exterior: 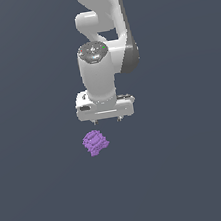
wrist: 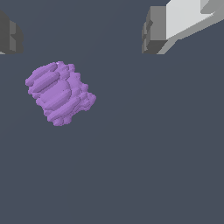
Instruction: Pick up the object and move it to a goal position.
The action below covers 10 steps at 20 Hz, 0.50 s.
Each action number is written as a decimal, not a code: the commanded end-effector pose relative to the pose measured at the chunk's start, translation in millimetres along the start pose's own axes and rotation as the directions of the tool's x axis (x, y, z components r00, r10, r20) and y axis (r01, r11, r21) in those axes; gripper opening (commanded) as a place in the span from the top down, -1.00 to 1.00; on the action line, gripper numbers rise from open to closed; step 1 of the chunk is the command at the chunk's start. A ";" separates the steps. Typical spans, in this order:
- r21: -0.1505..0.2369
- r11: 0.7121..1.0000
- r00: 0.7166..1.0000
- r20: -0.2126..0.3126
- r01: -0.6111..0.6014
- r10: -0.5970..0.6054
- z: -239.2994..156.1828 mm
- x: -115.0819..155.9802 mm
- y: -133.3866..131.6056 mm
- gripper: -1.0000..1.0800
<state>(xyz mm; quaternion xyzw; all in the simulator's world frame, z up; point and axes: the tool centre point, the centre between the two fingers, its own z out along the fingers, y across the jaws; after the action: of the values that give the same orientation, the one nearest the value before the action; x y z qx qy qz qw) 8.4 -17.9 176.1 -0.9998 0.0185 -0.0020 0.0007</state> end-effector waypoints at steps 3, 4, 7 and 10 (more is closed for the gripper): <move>0.000 1.000 1.000 -0.003 0.005 -0.005 -1.4 0.7 -0.8 -0.92; -0.001 1.000 1.000 -0.008 0.011 -0.011 -3.2 1.7 -1.7 -0.92; -0.005 0.999 0.999 -0.029 0.041 -0.041 -12.6 6.1 -6.7 -0.92; -0.008 0.998 0.997 -0.043 0.057 -0.058 -19.7 9.0 -10.7 -0.92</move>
<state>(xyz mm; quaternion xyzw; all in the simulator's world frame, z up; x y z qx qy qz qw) 16.2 -9.5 192.3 -0.9998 -0.0058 -0.0201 -0.0023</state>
